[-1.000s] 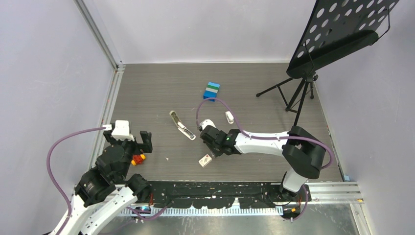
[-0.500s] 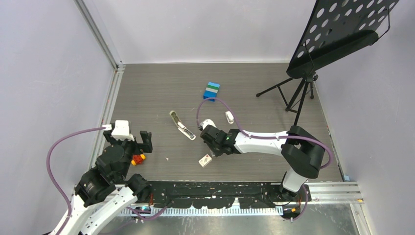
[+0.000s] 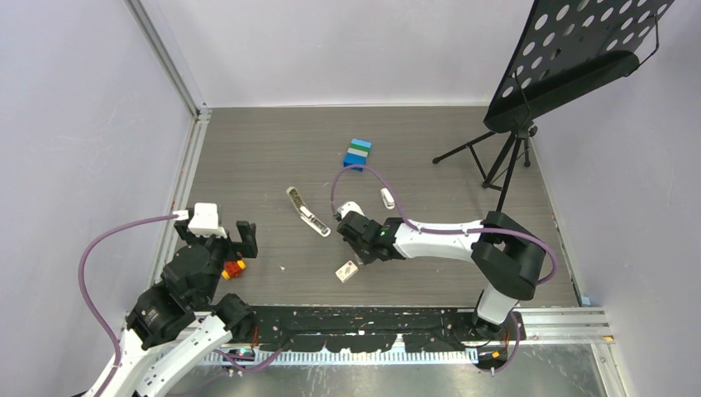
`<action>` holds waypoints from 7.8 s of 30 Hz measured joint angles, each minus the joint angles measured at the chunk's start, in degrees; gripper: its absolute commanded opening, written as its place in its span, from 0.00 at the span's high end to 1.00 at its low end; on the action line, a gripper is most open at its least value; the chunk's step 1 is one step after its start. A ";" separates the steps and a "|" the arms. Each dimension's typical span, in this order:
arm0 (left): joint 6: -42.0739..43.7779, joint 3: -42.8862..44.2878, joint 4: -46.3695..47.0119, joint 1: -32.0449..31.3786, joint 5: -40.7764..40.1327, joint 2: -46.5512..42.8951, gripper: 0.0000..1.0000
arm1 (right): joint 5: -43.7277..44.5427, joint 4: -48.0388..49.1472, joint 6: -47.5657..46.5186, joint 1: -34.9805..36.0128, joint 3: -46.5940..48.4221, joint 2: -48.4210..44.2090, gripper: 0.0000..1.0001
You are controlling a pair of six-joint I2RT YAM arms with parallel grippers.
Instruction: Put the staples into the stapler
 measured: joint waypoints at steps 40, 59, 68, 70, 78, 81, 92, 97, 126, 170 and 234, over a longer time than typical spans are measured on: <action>0.00 0.00 0.00 0.00 0.90 -2.01 0.00 | -5.22 0.07 -7.91 -8.52 9.18 2.95 0.72; 0.04 0.00 0.07 0.15 1.57 0.00 0.00 | 5.79 -0.37 -8.39 -27.58 1.20 -7.98 0.53; 0.04 0.00 0.04 0.22 1.90 0.00 0.00 | 2.75 -0.46 -9.62 -35.80 3.48 -1.68 0.50; 0.04 0.00 0.04 0.22 1.92 0.00 0.00 | 1.95 -0.39 -9.64 -37.11 3.74 -0.37 0.50; 0.04 0.00 0.04 0.22 1.92 0.00 0.00 | -0.55 -0.26 -9.62 -41.24 6.80 4.28 0.50; 0.04 0.00 0.07 0.22 1.92 0.00 0.00 | -1.77 -0.02 -9.60 -42.53 8.04 5.75 0.50; 0.04 0.00 0.04 0.22 1.95 0.00 0.00 | -6.67 0.00 -8.87 -45.94 9.97 8.92 0.52; 0.04 0.00 0.07 0.22 1.95 0.00 0.00 | -8.70 -0.48 -8.57 -46.53 11.08 9.84 0.62; 0.02 -0.11 0.04 0.22 1.95 -0.94 0.00 | -14.21 -0.63 -5.68 -46.62 7.41 6.95 0.80; 5.73 -16.48 60.39 -2.60 48.00 35.80 0.00 | -54.31 48.15 20.46 -43.34 -24.98 -23.26 0.81; 41.75 -14.45 88.78 -6.56 57.83 61.11 0.56 | -70.44 66.49 33.33 -38.99 -26.08 -16.13 0.81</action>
